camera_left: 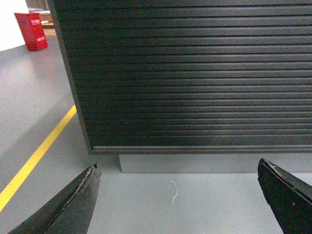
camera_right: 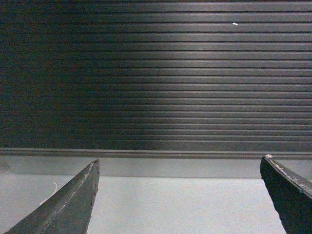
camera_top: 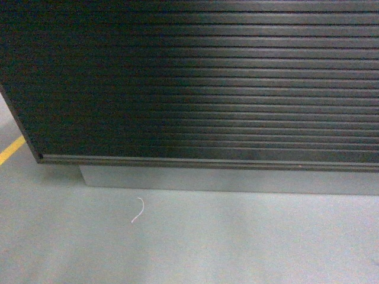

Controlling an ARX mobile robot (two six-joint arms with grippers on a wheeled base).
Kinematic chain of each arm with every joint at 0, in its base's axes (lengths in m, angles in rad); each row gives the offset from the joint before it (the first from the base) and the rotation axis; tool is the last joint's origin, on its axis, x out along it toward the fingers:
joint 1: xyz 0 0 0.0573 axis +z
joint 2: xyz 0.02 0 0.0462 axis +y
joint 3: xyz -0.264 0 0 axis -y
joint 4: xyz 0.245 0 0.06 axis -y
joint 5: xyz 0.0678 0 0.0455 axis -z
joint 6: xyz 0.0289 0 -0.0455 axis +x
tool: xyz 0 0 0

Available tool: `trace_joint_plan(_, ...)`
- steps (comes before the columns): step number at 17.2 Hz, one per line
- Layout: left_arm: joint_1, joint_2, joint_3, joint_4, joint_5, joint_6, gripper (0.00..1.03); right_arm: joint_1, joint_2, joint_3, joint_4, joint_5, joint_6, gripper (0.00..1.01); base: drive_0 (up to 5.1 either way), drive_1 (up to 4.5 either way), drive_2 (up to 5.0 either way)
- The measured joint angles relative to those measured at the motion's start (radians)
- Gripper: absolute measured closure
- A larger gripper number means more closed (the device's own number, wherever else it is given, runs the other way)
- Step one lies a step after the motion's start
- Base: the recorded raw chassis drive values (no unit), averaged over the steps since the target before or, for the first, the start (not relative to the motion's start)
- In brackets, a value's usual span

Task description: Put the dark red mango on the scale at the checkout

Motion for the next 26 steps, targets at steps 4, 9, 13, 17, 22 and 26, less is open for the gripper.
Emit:
trace_joint_plan(4,0.000,0.000,0.000,0.003,0.000,0.000,0.05,0.000,0.000,0.000,0.003,0.000,0.000,0.03,0.0,4.31,-4.3)
trace_joint_plan(9,0.000,0.000,0.000,0.001,0.000,0.000,0.05,0.000,0.000,0.000,0.001,0.000,0.000,0.03,0.0,4.29,-4.3)
trace_joint_plan(13,0.000,0.000,0.000,0.001,0.000,0.000,0.05,0.000,0.000,0.000,0.002,0.000,0.000,0.03,0.0,4.27,-4.4)
trace_joint_plan(17,0.000,0.000,0.000,0.002,0.000,0.000,0.05,0.000,0.000,0.000,0.003,0.000,0.000,0.03,0.0,4.15,-4.2)
trace_joint_plan(22,0.000,0.000,0.000,0.002,0.000,0.000,0.05,0.000,0.000,0.000,0.003,0.000,0.000,0.03,0.0,0.00,0.0)
trace_joint_plan(26,0.000,0.000,0.000,0.002,0.000,0.000,0.05,0.000,0.000,0.000,0.003,0.000,0.000,0.03,0.0,0.00,0.0)
